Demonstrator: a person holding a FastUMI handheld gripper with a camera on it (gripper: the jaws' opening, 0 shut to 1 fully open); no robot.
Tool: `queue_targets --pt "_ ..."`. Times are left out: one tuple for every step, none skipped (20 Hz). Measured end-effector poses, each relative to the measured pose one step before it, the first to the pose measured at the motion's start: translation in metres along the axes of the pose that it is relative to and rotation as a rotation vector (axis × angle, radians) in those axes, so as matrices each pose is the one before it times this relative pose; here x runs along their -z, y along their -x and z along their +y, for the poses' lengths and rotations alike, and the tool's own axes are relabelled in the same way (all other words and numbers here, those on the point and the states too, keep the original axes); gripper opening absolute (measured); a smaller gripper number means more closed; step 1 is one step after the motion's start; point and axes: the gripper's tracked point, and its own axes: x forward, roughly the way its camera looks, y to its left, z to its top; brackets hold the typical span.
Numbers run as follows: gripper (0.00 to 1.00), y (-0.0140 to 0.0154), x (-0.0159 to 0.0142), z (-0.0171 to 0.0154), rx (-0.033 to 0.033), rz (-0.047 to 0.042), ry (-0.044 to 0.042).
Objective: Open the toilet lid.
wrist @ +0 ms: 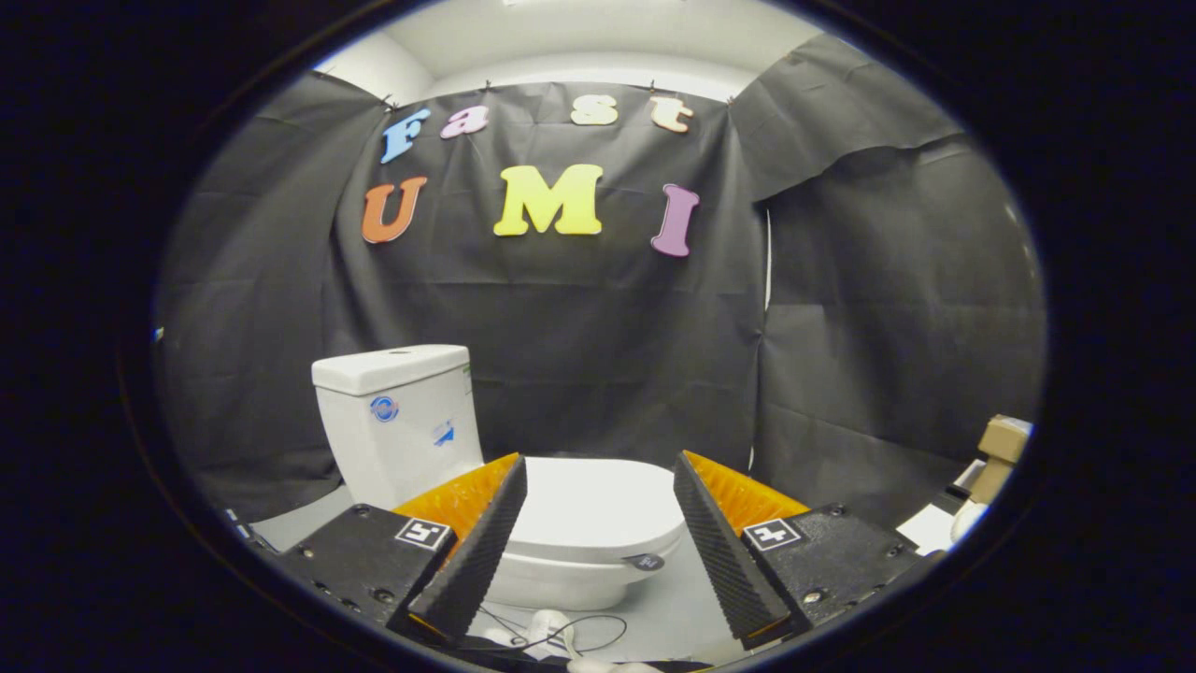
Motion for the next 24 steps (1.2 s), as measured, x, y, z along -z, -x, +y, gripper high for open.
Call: queue_targets --pt "0.99 0.00010 -0.00069 -0.00030 0.00018 -0.00269 -0.00073" --pt "0.99 0.00019 0.00063 0.00060 -0.00173 -0.00113 -0.00207" --pt "0.99 -0.00024 -0.00055 0.00018 -0.00082 -0.00135 -0.00082" --pt "0.99 0.00061 -0.00010 -0.00031 0.00017 -0.00184 -0.00052" --pt "0.99 -0.00102 -0.00047 -0.00006 -0.00099 -0.00056 -0.00026" --pt "0.99 -0.00072 0.00068 -0.00054 -0.00045 -0.00124 -0.00259" --pt "0.99 -0.00139 -0.00052 -0.00012 -0.00280 -0.00211 -0.00449" --pt "0.99 -0.00275 0.00076 0.00001 -0.00031 0.00066 -0.00047" --pt "0.99 -0.00288 -0.00035 -0.00109 -0.00076 0.00054 -0.00089" --pt "0.99 -0.00383 -0.00006 -0.00034 -0.00190 0.00195 -0.00381" --pt "0.99 -0.00510 -0.00135 -0.00063 -0.00374 0.00053 -0.00529" --pt "0.99 -0.00613 -0.00134 -0.00230 0.00091 -0.00031 -0.00608" --pt "0.99 -0.00611 -0.00260 -0.00313 -0.00132 -0.00037 -0.00564" --pt "0.99 -0.00644 -0.00152 -0.00145 -0.00381 -0.00247 -0.00532" --pt "0.99 -0.00671 -0.00232 -0.00275 -0.00460 -0.00234 -0.00360" --pt "0.99 -0.00805 0.00034 -0.00319 -0.00763 0.00077 -0.00334" --pt "0.99 -0.00869 -0.00024 -0.00457 -0.00383 0.00383 -0.00453" --pt "0.99 -0.00849 0.00197 -0.00606 -0.00333 0.00648 -0.00651" --pt "0.99 -0.00708 0.00095 -0.00729 -0.00132 0.00474 -0.01243" --pt "0.99 -0.00700 0.00116 -0.00813 0.00167 0.00421 -0.01601" --pt "0.99 -0.00687 0.00208 -0.00849 0.00421 0.00444 -0.01931" --pt "0.99 -0.00720 0.00374 -0.01073 0.00594 0.00713 -0.02109" --pt "0.99 -0.00553 0.00409 -0.00919 0.00726 0.00873 -0.01700" --pt "0.99 -0.00523 0.00497 -0.00794 0.00257 0.01051 -0.01702"
